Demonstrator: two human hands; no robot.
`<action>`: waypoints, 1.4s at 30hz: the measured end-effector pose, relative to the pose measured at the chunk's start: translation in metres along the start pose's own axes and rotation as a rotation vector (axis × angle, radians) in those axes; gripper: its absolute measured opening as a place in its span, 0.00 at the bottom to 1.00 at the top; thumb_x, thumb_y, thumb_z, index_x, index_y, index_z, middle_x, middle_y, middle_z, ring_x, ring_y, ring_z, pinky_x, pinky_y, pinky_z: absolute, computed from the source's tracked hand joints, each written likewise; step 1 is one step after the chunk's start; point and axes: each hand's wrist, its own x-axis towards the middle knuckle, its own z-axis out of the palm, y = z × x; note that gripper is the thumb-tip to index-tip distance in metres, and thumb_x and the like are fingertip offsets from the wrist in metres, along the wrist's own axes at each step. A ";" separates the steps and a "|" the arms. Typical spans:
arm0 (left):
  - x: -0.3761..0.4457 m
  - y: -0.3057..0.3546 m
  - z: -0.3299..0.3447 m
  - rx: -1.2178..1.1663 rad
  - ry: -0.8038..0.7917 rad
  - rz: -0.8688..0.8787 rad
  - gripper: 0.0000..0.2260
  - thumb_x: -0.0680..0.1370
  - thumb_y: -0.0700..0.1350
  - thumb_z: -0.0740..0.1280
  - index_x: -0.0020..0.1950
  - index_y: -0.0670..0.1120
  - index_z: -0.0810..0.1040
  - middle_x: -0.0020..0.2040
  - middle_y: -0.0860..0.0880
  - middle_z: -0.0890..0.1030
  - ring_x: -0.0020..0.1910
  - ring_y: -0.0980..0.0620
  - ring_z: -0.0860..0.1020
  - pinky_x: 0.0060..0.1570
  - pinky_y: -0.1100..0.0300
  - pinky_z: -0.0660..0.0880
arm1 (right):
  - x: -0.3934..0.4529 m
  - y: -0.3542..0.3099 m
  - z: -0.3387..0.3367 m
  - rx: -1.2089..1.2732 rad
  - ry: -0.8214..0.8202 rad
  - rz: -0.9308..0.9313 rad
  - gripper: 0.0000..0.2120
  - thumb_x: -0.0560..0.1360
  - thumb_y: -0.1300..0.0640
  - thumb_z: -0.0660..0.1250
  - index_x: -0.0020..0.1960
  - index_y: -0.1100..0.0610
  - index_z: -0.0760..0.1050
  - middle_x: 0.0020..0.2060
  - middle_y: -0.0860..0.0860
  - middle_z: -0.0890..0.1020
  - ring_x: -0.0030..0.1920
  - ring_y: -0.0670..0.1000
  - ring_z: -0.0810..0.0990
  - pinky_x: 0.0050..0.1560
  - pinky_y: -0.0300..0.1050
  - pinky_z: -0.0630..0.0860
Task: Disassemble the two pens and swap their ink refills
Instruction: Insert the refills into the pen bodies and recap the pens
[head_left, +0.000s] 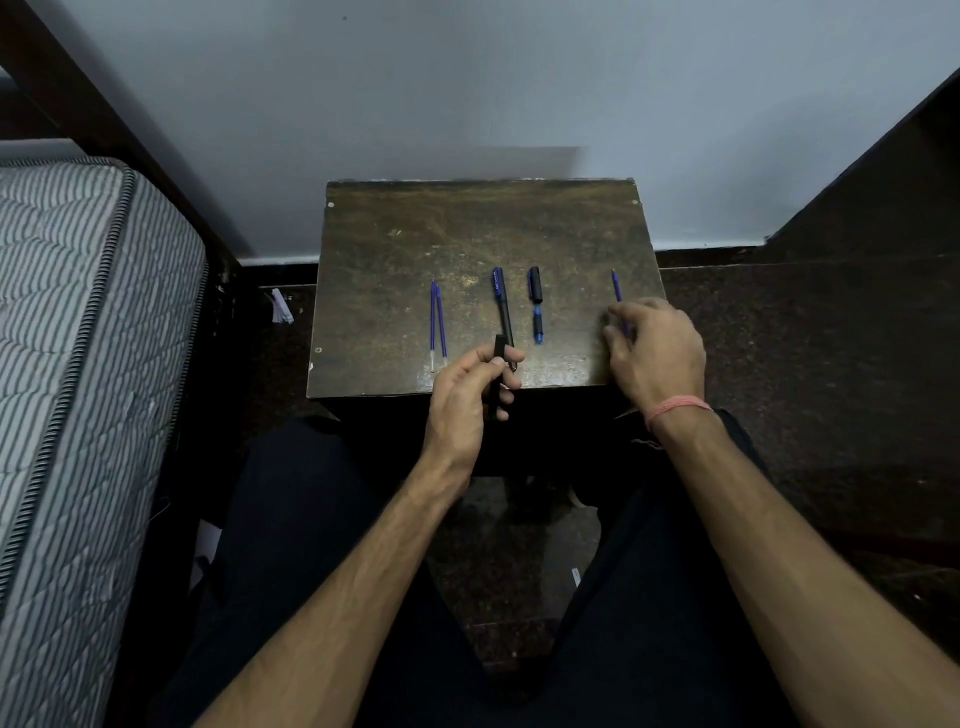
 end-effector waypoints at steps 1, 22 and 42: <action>0.000 -0.001 -0.001 -0.001 0.003 0.000 0.14 0.89 0.38 0.61 0.56 0.45 0.86 0.39 0.54 0.83 0.36 0.59 0.79 0.35 0.66 0.75 | -0.001 -0.001 0.000 -0.013 -0.013 -0.006 0.11 0.82 0.56 0.73 0.63 0.54 0.87 0.62 0.53 0.86 0.60 0.63 0.82 0.57 0.56 0.81; 0.005 -0.009 -0.002 0.013 0.008 -0.029 0.12 0.89 0.40 0.63 0.57 0.47 0.86 0.40 0.54 0.83 0.37 0.59 0.78 0.36 0.65 0.74 | -0.036 -0.025 -0.007 -0.073 -0.119 -0.026 0.10 0.82 0.60 0.70 0.56 0.50 0.88 0.49 0.54 0.89 0.50 0.62 0.87 0.51 0.53 0.84; 0.007 -0.015 -0.001 0.009 -0.026 0.019 0.11 0.89 0.40 0.67 0.67 0.45 0.87 0.54 0.41 0.90 0.47 0.53 0.84 0.50 0.63 0.82 | -0.044 -0.012 0.003 1.361 -0.375 0.581 0.18 0.78 0.74 0.75 0.64 0.61 0.83 0.53 0.58 0.90 0.48 0.52 0.91 0.50 0.43 0.87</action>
